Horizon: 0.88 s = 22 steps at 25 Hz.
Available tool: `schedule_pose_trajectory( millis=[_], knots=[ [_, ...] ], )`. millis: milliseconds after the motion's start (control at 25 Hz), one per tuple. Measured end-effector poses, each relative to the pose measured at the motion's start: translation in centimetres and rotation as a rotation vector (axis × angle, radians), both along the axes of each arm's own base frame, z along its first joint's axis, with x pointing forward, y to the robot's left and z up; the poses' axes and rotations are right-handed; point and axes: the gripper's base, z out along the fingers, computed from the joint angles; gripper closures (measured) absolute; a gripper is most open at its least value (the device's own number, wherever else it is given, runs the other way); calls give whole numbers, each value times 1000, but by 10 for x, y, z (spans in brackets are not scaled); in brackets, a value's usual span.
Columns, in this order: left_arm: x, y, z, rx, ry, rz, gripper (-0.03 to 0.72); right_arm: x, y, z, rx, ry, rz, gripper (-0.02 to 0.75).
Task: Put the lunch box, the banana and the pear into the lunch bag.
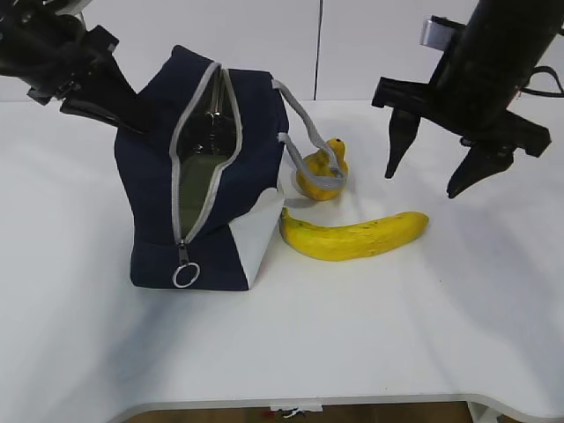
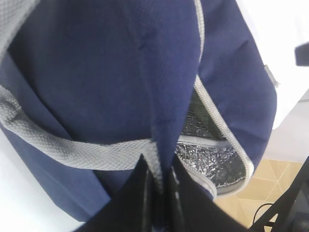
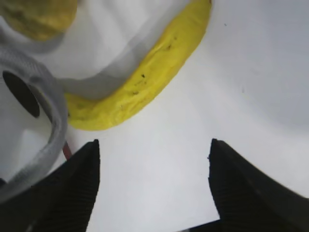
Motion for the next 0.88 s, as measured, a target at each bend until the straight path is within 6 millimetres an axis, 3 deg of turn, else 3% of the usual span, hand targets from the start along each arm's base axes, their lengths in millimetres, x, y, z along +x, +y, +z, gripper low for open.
schedule_pose_trajectory(
  millis=[320,600,880],
  knots=[
    [-1,0,0,0,8,-8,680,20,4,-25,65,29,-416,183],
    [-1,0,0,0,8,-8,680,31,6,-54,50,113,-597,183],
    [-1,0,0,0,8,-8,680,41,8,-70,67,96,-690,183]
  ],
)
